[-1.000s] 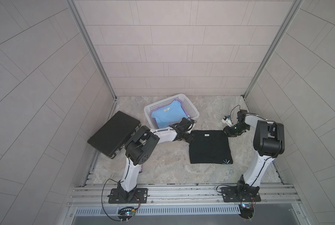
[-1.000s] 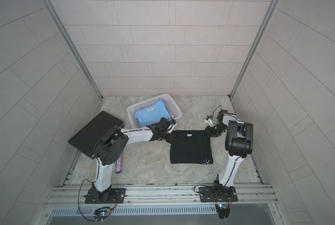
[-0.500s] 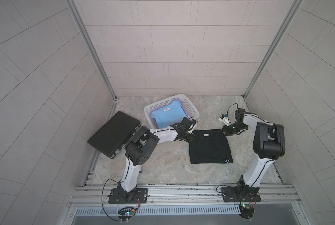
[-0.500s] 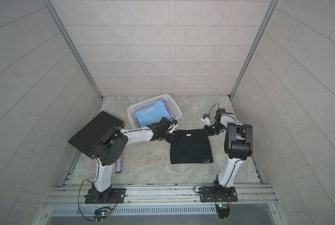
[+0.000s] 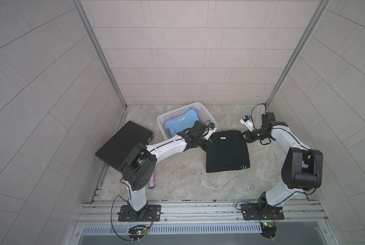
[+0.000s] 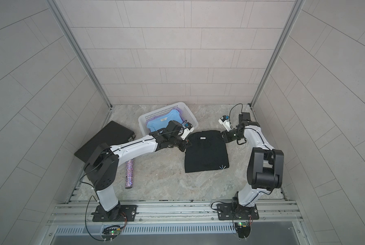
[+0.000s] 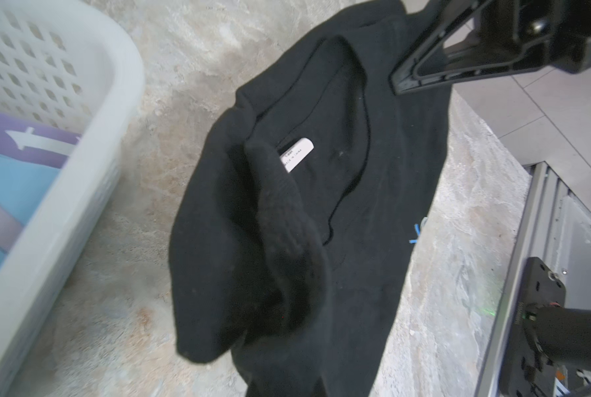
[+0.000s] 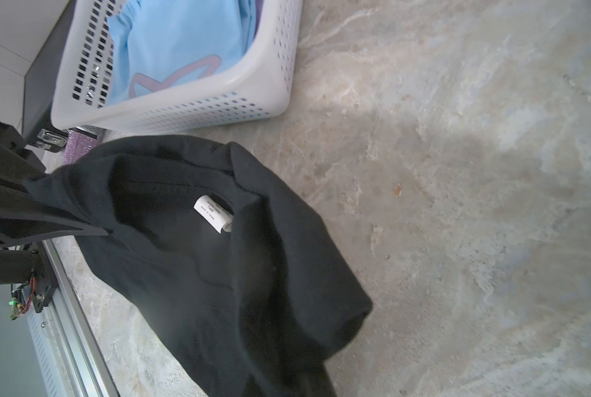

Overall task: Put the folded t-shirts into the basket
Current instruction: Pick up the T-shirt from the center of the board, then place the T-shirt in the bin.

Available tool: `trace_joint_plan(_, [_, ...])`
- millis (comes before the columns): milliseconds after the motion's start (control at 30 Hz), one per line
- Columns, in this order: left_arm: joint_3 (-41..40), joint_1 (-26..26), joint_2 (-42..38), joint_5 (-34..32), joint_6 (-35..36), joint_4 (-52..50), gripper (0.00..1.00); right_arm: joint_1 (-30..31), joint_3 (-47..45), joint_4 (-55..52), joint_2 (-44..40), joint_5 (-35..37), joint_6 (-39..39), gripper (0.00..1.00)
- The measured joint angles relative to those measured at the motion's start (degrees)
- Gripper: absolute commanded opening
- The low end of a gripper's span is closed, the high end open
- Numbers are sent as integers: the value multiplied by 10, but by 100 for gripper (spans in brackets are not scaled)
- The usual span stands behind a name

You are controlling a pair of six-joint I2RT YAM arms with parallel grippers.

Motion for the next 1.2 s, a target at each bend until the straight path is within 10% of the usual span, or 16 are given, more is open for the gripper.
trace_joint_plan(533, [-33, 129, -183, 24, 44, -76, 0, 144, 78, 149, -45, 20, 150, 0])
trace_joint_plan(1200, [-12, 294, -175, 53, 7, -120, 0, 274, 492, 87, 252, 150, 221, 0])
